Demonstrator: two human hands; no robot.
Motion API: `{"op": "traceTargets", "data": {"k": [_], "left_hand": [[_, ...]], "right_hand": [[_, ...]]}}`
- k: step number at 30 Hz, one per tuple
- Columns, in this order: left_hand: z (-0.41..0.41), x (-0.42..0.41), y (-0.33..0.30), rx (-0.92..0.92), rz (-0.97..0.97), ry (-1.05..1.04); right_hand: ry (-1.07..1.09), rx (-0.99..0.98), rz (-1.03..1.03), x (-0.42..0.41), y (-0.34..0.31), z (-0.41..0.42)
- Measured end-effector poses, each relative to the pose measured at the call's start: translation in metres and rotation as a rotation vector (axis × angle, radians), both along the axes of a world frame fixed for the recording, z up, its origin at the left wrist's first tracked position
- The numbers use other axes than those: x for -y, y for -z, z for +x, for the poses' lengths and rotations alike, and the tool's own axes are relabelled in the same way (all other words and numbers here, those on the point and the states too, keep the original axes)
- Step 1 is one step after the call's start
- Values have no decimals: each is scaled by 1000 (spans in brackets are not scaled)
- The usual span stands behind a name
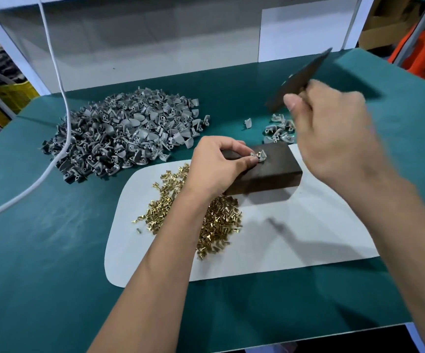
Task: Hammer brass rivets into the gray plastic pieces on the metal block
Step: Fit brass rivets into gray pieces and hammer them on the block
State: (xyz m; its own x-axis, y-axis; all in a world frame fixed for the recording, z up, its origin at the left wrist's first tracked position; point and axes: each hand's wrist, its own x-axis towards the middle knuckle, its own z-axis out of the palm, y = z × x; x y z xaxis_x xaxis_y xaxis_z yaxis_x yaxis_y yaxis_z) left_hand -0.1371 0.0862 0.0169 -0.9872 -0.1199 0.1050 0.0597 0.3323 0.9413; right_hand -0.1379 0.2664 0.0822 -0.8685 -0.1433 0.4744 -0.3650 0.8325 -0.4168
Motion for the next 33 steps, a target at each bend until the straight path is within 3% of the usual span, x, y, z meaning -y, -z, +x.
{"op": "traceTargets", "data": {"k": [4,6,9,10,14,16,19,23,25,29,33], "left_hand": [[2,0,-1,-17,3,4],[3,-1,-1,-8,8,-4],[1,-2,-1,10,8,-14],[1,-1,-1,9,6,-16],[3,-2,-1,5,12,-16],[3,-2,-1,9,6,-24],[2,-1,-2,1,-15,-10],[3,-2,-2,-2,18,-9],[4,-2,-3,-2,3,-12],[3,-2,-4,-2,-25,-13],[4,-3,-4,0,4,-19]], "right_hand": [[-17,390,338,0,5,-4],[13,343,365,-5,-6,-7],[21,47,60,-5,-9,-1],[1,40,42,-2,-6,2],[-30,380,351,7,0,1],[18,325,354,4,-11,-1],[19,87,103,4,-13,4],[-48,371,348,8,-4,8],[4,358,373,5,-13,4],[2,138,106,6,-7,7],[-26,398,360,8,-8,4]]}}
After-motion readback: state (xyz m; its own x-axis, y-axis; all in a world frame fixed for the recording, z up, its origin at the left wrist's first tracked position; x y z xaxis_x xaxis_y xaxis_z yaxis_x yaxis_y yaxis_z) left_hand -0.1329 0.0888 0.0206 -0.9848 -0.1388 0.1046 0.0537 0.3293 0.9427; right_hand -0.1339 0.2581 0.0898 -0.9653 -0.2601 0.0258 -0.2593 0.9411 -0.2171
